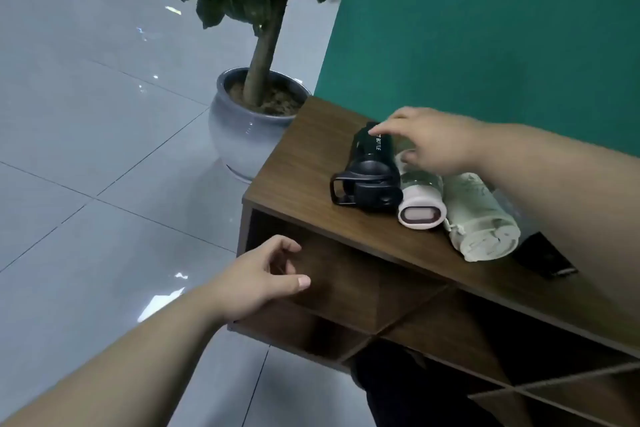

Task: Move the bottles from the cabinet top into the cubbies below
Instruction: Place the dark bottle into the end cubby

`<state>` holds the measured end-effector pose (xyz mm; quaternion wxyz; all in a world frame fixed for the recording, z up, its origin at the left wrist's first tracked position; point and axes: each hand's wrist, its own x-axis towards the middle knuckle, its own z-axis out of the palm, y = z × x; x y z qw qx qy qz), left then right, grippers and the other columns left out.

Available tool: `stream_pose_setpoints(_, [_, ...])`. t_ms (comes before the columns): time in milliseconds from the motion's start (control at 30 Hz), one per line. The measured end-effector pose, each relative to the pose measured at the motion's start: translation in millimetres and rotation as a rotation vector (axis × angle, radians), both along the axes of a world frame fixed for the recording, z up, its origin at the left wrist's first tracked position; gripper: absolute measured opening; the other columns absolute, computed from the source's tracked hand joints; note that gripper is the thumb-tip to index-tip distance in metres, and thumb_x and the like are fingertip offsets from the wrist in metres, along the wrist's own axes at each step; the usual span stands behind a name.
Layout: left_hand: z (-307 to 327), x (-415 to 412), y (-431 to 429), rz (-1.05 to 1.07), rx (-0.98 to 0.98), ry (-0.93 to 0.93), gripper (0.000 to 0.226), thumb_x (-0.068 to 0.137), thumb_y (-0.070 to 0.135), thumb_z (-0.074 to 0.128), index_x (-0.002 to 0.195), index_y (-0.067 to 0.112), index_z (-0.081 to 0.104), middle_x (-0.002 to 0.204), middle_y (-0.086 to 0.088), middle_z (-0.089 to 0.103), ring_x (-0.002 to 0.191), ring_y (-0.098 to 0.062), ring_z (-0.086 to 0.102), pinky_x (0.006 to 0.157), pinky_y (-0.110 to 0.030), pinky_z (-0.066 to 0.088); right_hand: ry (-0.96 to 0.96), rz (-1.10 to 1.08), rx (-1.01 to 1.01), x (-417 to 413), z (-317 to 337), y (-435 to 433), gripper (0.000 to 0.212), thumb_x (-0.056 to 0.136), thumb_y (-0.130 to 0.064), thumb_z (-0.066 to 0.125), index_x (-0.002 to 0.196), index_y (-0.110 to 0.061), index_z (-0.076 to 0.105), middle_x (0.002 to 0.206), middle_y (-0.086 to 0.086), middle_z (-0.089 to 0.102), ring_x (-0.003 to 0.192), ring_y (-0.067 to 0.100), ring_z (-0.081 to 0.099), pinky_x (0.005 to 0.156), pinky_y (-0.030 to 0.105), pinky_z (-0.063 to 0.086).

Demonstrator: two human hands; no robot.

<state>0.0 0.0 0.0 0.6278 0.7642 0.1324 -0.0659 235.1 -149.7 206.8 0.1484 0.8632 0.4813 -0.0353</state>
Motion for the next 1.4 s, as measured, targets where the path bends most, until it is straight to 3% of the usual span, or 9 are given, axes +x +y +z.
stream_pose_setpoints(267, [-10, 8, 4, -0.105, 0.167, 0.069, 0.047, 0.089, 0.047, 0.075, 0.128, 0.037, 0.051, 0.107, 0.006, 0.068, 0.094, -0.013, 0.067, 0.078, -0.025, 0.055, -0.117, 0.215, -0.320, 17, -18, 33, 0.090, 0.080, -0.013, 0.072, 0.152, -0.045, 0.029, 0.157, -0.004, 0.033, 0.145, 0.022, 0.030, 0.108, 0.046, 0.041])
stream_pose_setpoints(400, [-14, 8, 7, -0.101, 0.242, 0.110, 0.044, 0.090, 0.050, 0.072, 0.127, 0.036, 0.053, 0.105, 0.009, 0.066, 0.094, -0.012, 0.065, 0.079, -0.024, 0.053, -0.059, 0.305, -0.288, 9, -27, 42, 0.094, 0.067, -0.031, 0.085, 0.144, -0.045, 0.034, 0.151, -0.009, 0.040, 0.138, 0.020, 0.038, 0.102, 0.047, 0.047])
stream_pose_setpoints(667, [-12, -4, 18, -0.039, 0.301, 0.151, 0.039, 0.091, 0.048, 0.070, 0.125, 0.037, 0.054, 0.114, 0.008, 0.066, 0.095, -0.009, 0.063, 0.079, -0.025, 0.049, 0.004, 0.460, -0.101, -67, -32, 34, 0.080, 0.066, -0.044, 0.077, 0.137, -0.044, 0.040, 0.140, -0.011, 0.049, 0.127, 0.019, 0.048, 0.091, 0.045, 0.054])
stream_pose_setpoints(767, [-12, -13, 20, -0.027, 0.332, 0.190, 0.007, 0.095, 0.030, 0.069, 0.095, 0.035, 0.063, 0.089, 0.023, 0.067, 0.091, -0.009, 0.061, 0.077, -0.016, 0.047, 0.087, 0.492, 0.029, -112, -30, 17, 0.082, 0.067, -0.046, 0.076, 0.140, -0.043, 0.037, 0.143, -0.012, 0.047, 0.131, 0.017, 0.046, 0.092, 0.046, 0.054])
stream_pose_setpoints(800, [-9, -12, 17, -0.048, 0.308, 0.204, 0.022, 0.099, 0.019, 0.063, 0.081, 0.030, 0.056, 0.075, 0.023, 0.060, 0.084, -0.007, 0.059, 0.067, -0.008, 0.042, 0.121, 0.489, 0.080, -127, -32, 9, 0.082, 0.068, -0.047, 0.076, 0.141, -0.043, 0.037, 0.144, -0.014, 0.046, 0.132, 0.015, 0.045, 0.094, 0.044, 0.054])
stream_pose_setpoints(900, [17, -27, 1, -0.138, 0.286, 0.255, 0.038, 0.105, 0.015, 0.050, 0.072, 0.026, 0.035, 0.079, 0.017, 0.036, 0.082, 0.004, 0.049, 0.055, 0.001, 0.032, 0.345, 0.377, 0.279, -162, -50, -16, 0.077, 0.065, -0.044, 0.084, 0.133, -0.041, 0.048, 0.136, -0.020, 0.052, 0.128, 0.004, 0.050, 0.098, 0.034, 0.050])
stream_pose_setpoints(1000, [-11, -16, 0, -0.128, 0.348, 0.232, 0.016, 0.071, 0.039, 0.069, 0.073, 0.029, 0.057, 0.080, 0.015, 0.056, 0.081, -0.009, 0.055, 0.081, -0.019, 0.051, 0.658, 0.148, 0.465, -168, -96, -35, 0.061, 0.065, -0.028, 0.092, 0.117, -0.032, 0.061, 0.117, -0.017, 0.065, 0.112, 0.003, 0.062, 0.089, 0.031, 0.052])
stream_pose_setpoints(1133, [-65, -7, 0, -0.144, 0.384, 0.215, 0.056, 0.069, 0.041, 0.083, 0.121, 0.036, 0.063, 0.113, 0.017, 0.070, 0.105, -0.011, 0.066, 0.097, -0.036, 0.056, 0.859, -0.139, 0.682, -155, -175, -56, 0.080, 0.059, -0.010, 0.097, 0.122, -0.038, 0.056, 0.119, -0.028, 0.066, 0.112, -0.007, 0.062, 0.087, 0.009, 0.045])
stream_pose_setpoints(1400, [-137, 18, -12, 0.001, 0.622, 0.179, 0.058, 0.077, 0.048, 0.078, 0.129, 0.028, 0.059, 0.124, 0.005, 0.057, 0.110, -0.021, 0.062, 0.092, -0.042, 0.055, 1.025, -0.481, 0.869, -121, -282, -41, 0.093, 0.052, -0.034, 0.094, 0.136, -0.029, 0.054, 0.128, -0.007, 0.070, 0.124, 0.013, 0.063, 0.109, 0.048, 0.047])
